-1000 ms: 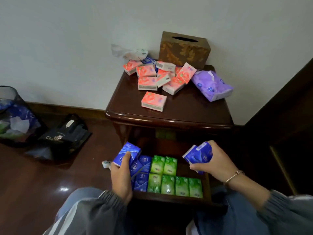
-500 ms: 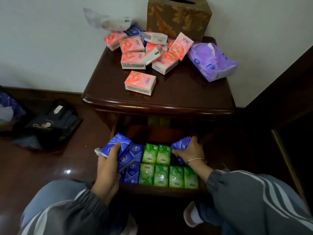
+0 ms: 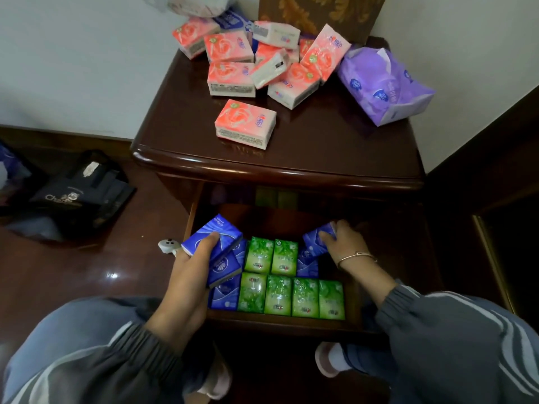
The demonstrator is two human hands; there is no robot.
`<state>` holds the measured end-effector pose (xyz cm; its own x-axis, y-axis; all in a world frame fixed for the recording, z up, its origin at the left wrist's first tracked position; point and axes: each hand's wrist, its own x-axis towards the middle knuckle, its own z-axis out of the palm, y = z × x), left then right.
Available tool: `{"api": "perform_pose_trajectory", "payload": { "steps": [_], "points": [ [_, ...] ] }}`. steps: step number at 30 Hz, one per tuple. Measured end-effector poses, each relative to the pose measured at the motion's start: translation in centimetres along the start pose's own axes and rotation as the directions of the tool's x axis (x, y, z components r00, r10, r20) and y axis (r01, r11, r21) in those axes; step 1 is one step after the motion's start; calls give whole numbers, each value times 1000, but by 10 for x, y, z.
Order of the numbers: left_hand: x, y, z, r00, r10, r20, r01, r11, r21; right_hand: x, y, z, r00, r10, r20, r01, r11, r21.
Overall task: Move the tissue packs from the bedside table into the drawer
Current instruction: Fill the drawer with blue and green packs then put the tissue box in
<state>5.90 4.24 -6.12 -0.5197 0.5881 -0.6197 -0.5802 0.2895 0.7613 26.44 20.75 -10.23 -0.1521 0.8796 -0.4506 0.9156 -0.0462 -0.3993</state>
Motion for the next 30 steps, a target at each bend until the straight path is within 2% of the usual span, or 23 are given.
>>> {"api": "perform_pose_trajectory", "payload": {
  "steps": [3,5,10,14,18,23,27,30],
  "points": [
    [-1,1,-1,1000,-8,20,7,1000,25,3,-1,-16,990,-130,61,142,951,-274],
    [-2,2,-2,999,-16,28,16,1000,27,5,-1,-19,982,-149,115,183,901,-394],
    [-4,5,-3,998,-56,38,55,998,26,10,4,-9,956,-170,239,277,787,-552],
    [-8,8,-1,998,-55,39,54,998,28,7,6,7,955,-240,172,292,680,-672],
    [-7,7,-1,997,-64,31,63,997,32,8,15,15,944,-295,149,303,591,-748],
    [-6,6,0,998,-58,26,57,998,37,7,25,30,951,-237,199,292,473,-831],
    [-4,5,1,998,-56,20,55,997,48,8,23,31,932,-324,164,318,511,-799],
    [-4,4,2,999,-50,14,49,997,58,8,21,33,907,-342,245,403,541,-738]
  ]
}}
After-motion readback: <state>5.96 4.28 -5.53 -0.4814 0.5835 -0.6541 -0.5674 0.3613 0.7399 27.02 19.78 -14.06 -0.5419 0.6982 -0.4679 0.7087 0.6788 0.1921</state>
